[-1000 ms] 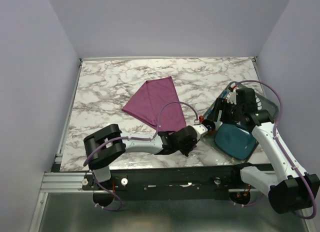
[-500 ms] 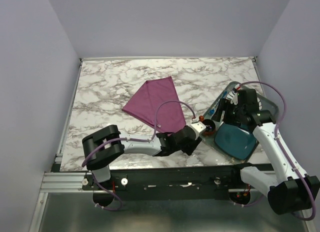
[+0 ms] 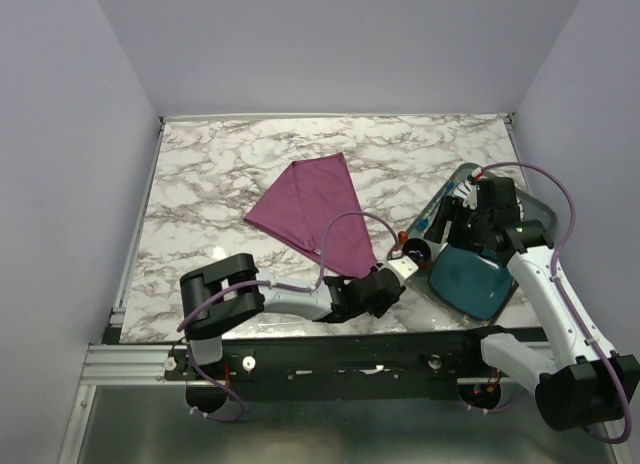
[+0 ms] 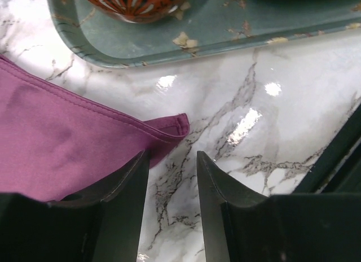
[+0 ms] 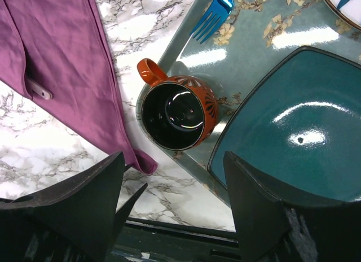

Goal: Fold the napkin, place the utensils inside, and roll it up
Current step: Fold the napkin

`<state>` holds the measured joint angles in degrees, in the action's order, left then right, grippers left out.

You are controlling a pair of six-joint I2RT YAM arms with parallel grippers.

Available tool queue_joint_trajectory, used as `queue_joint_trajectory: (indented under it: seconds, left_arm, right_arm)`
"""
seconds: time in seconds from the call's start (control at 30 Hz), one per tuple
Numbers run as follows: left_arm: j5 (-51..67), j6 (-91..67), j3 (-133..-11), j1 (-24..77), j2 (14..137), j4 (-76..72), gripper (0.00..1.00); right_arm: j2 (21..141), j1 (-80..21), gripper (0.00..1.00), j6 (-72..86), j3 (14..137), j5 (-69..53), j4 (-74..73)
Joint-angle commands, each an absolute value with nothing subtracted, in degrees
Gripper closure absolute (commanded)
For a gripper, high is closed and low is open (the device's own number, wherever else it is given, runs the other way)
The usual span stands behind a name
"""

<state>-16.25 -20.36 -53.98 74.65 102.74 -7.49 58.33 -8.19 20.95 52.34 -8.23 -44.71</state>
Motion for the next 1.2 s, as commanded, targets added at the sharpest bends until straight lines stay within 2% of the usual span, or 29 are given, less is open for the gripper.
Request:
queue_joint_trajectory:
  seconds: [0.0,0.1,0.23,0.7,0.8,0.83,1.0,1.03,1.07,1.17]
  left_arm:
    - [-20.9,-19.1,-56.1,74.8,103.9,-8.4,0.52]
    - [-21.7,-19.1,-57.1,74.8,104.2,-8.1,0.52]
    - [-20.6,-18.8,-59.2,74.8,106.3,-7.2,0.46]
    - [-20.6,-18.9,-59.9,74.8,110.0,-6.9,0.47]
    - [-22.0,-19.2,-60.1,74.9,110.7,-6.5,0.58]
    - [-23.0,-19.4,-60.2,74.8,110.8,-6.4,0.66]
    - [-25.5,-20.7,-59.9,74.7,108.9,-6.2,0.88]
    - [-25.7,-20.7,-59.8,74.7,108.2,-6.0,0.97]
    - [-25.7,-20.8,-59.6,74.6,106.6,-5.8,1.00]
    - [-23.3,-21.8,-58.6,73.4,102.6,-5.1,1.00]
  right_arm:
    - [57.2,-7.9,0.21,21.0,52.9,-9.4,-45.3]
    - [57.2,-8.0,0.21,20.9,52.9,-9.8,-45.3]
    - [57.1,-8.0,0.21,20.8,52.9,-10.0,-45.2]
    - [57.0,-8.0,0.21,20.3,52.7,-10.9,-45.2]
    - [57.1,-8.0,0.21,20.3,52.8,-11.2,-45.2]
    - [57.1,-8.0,0.21,20.3,52.8,-11.2,-45.3]
    - [57.3,-7.9,0.21,20.2,52.9,-11.3,-45.2]
    - [57.4,-7.9,0.21,20.2,53.0,-11.3,-45.2]
    - [57.5,-8.0,0.21,20.2,53.1,-11.3,-45.3]
    - [57.9,-8.0,0.21,20.2,53.2,-11.4,-45.2]
